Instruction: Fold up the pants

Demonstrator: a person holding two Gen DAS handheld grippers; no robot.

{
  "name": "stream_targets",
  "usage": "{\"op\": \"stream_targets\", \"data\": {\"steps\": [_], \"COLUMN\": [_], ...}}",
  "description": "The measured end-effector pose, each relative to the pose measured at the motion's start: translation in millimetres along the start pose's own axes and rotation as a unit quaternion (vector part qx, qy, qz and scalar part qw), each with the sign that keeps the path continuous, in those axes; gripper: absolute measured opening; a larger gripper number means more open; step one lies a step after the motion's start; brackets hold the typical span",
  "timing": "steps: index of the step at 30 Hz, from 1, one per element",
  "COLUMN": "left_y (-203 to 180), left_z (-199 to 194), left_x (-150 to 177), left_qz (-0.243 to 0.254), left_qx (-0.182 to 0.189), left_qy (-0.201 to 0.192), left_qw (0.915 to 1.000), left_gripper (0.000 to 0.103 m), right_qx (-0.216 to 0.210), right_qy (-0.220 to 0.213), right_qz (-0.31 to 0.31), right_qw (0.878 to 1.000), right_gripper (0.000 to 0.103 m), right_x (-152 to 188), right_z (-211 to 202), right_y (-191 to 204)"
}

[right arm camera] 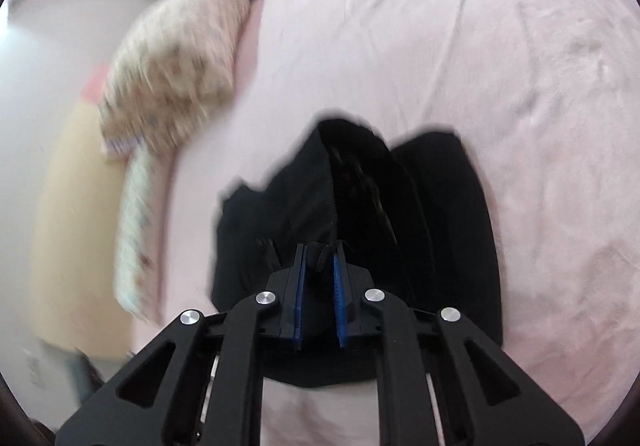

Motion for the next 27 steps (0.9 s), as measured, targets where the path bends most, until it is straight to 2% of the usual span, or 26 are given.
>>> {"op": "stream_targets", "data": {"steps": [2, 4, 5, 6, 7, 8, 9, 11, 12, 14, 17, 21, 22, 25, 27], "left_y": [3.4, 6.9, 7.7, 8.3, 8.9, 9.7, 10.2, 12.9, 14.3, 16.0, 16.2, 14.3, 13.2, 11.1, 11.5], "left_z": [-1.4, 0.1, 1.7, 3.6, 5.5, 5.6, 5.1, 3.9, 4.3, 7.9, 10.6, 13.8, 14.3, 16.1, 16.1], "left_x": [-1.5, -1.0, -0.4, 0.1, 0.5, 0.1, -0.6, -1.9, -2.3, -3.8, -5.7, -5.7, -5.2, -4.6, -5.2], "left_qz": [-0.006, -0.012, -0.013, -0.013, -0.012, -0.012, -0.013, -0.014, -0.015, -0.017, -0.021, -0.019, -0.017, -0.012, -0.014], "left_qx": [-0.003, -0.004, -0.005, -0.005, -0.007, -0.008, -0.006, -0.008, -0.008, -0.01, -0.011, -0.01, -0.01, -0.008, -0.008], "left_qy": [-0.003, 0.0, 0.003, 0.008, 0.014, 0.015, 0.015, 0.012, 0.012, 0.017, 0.021, 0.029, 0.031, 0.038, 0.037], "left_qw": [1.0, 0.9999, 0.9999, 0.9999, 0.9998, 0.9998, 0.9998, 0.9998, 0.9998, 0.9996, 0.9995, 0.9993, 0.9993, 0.9992, 0.9992], "left_gripper": [0.087, 0.088, 0.088, 0.088, 0.088, 0.088, 0.088, 0.088, 0.088, 0.088, 0.088, 0.088, 0.089, 0.089, 0.089], "right_qx": [0.017, 0.052, 0.063, 0.071, 0.082, 0.086, 0.08, 0.097, 0.093, 0.089, 0.081, 0.085, 0.087, 0.072, 0.08], "right_qy": [-0.007, 0.051, 0.107, 0.137, 0.154, 0.153, 0.133, 0.112, 0.111, 0.125, 0.126, 0.148, 0.149, 0.129, 0.134], "right_qz": [-0.005, -0.015, -0.013, -0.019, -0.024, -0.017, 0.015, 0.058, 0.065, 0.071, 0.047, -0.041, -0.039, 0.032, 0.026], "right_qw": [1.0, 0.997, 0.992, 0.988, 0.984, 0.984, 0.988, 0.987, 0.987, 0.986, 0.988, 0.984, 0.984, 0.988, 0.987], "right_gripper": [0.012, 0.012, 0.012, 0.012, 0.013, 0.016, 0.022, 0.075, 0.077, 0.077, 0.076, 0.072, 0.072, 0.07, 0.071], "right_x": [-4.3, 17.7, 39.4, 53.1, 62.9, 67.6, 69.7, 75.4, 77.5, 83.2, 82.3, 86.7, 86.3, 85.9, 88.3], "right_z": [-6.7, 9.4, 25.8, 34.2, 38.8, 38.7, 32.6, 23.0, 25.9, 33.4, 48.0, 64.1, 63.8, 59.3, 64.6], "right_y": [-1.6, -7.3, -11.8, -11.7, -11.6, -12.2, -15.9, -24.8, -27.3, -30.6, -23.4, -5.9, -9.7, -28.5, -27.3]}}
Point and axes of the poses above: each gripper's, at about its wrist camera, not at the fingertips, and z roughly the way its jaws point, y to its left, x to its underside, the point moved 3 cm from there along z, roughly the way its jaws point, and after that the axes turned 12 degrees about -z, right-handed, at the moved point
